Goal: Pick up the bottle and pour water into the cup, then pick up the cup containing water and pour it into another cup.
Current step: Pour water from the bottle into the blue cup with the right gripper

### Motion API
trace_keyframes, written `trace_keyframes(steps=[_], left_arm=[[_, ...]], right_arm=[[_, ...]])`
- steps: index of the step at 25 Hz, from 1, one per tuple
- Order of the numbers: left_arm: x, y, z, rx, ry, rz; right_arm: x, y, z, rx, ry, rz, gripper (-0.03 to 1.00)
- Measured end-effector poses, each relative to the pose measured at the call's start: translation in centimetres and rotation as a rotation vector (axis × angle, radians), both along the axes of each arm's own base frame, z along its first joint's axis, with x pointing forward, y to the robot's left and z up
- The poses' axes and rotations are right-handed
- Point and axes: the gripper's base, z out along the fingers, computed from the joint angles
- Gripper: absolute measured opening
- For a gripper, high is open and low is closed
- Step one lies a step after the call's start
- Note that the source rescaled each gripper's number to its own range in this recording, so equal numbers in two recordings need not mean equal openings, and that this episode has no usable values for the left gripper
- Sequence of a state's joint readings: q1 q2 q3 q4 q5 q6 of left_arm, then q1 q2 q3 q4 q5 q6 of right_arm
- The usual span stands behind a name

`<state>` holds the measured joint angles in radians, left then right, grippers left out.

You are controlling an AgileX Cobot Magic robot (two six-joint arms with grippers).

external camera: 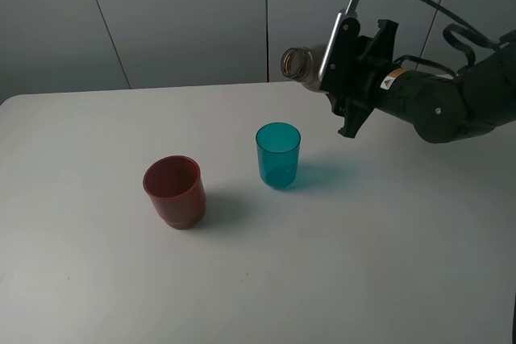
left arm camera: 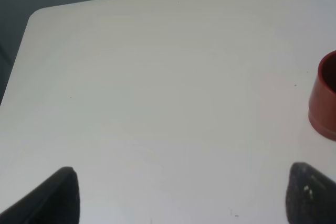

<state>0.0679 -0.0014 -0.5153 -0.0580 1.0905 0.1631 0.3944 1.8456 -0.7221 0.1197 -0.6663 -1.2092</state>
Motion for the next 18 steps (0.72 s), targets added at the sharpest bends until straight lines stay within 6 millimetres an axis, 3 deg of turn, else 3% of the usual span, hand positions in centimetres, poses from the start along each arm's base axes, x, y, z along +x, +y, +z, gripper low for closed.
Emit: trace_keyframes(steps=[8, 18], left_arm=[[0.0, 0.0, 0.0, 0.004, 0.000, -0.002], [0.0, 0.0, 0.0, 0.002, 0.000, -0.001]], right_arm=[[0.1, 0.0, -2.1, -0.095, 0.032, 0.026, 0.00], [0.7, 0.1, -2.9, -0.178, 0.005, 0.052, 0.00]])
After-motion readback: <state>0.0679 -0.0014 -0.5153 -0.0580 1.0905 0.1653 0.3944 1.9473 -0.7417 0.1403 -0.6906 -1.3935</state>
